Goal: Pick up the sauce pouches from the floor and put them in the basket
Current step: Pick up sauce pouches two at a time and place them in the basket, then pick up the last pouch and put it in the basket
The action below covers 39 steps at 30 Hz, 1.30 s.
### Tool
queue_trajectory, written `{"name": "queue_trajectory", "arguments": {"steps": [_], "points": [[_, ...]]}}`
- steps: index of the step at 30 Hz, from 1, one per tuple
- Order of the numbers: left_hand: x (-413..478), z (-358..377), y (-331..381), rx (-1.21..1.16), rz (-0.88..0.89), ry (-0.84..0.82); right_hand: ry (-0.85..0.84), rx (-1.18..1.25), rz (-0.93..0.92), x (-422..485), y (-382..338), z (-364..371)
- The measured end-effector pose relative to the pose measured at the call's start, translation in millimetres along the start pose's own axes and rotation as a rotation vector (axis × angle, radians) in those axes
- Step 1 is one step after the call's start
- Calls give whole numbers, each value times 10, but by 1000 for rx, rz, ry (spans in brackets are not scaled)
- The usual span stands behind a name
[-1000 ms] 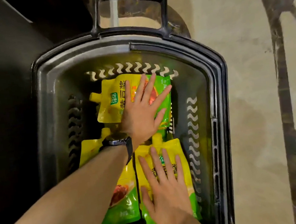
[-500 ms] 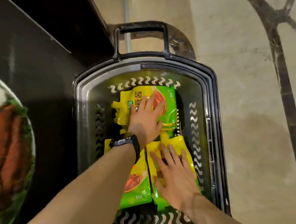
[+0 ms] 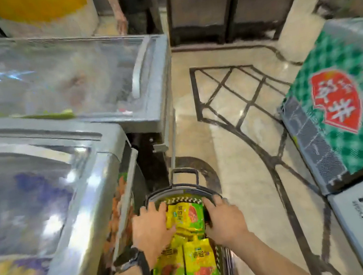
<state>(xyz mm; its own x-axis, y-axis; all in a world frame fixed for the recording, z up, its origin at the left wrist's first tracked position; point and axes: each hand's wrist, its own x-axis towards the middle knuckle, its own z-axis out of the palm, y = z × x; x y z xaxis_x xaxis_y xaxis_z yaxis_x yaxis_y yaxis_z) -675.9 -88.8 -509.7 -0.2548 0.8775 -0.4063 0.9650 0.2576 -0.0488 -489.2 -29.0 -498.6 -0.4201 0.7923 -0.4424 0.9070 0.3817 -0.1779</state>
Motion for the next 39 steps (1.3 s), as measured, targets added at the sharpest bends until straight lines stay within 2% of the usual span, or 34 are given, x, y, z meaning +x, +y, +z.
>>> {"name": "queue_trajectory", "arguments": {"steps": [6, 10, 16, 23, 29, 33, 39], "points": [[-1073, -907, -138, -103, -101, 208, 138, -62, -152, -700, -545, -1020], [-1532, -1110, -178, -149, -215, 297, 201, -109, -333, -875, -831, -1286], [-2191, -1078, -133, -217, -486, 328, 168, -243, -594, -1182, -1012, -1335], [-3563, -548, -106, -313, -838, 341, 73, -379, -920, -1932, -1482, -860], [-5463, 208, 103, -417, -1262, 363, 3, -467, -1285, -3434, -2280, -153], [-6914, 834, 659, -465, -1534, 337, -82, -569, -1540, -4800, -2560, 509], [-9352, 1870, 2115, -561, -2033, 287, -147, -707, -1917, -7308, -2446, 1710]]}}
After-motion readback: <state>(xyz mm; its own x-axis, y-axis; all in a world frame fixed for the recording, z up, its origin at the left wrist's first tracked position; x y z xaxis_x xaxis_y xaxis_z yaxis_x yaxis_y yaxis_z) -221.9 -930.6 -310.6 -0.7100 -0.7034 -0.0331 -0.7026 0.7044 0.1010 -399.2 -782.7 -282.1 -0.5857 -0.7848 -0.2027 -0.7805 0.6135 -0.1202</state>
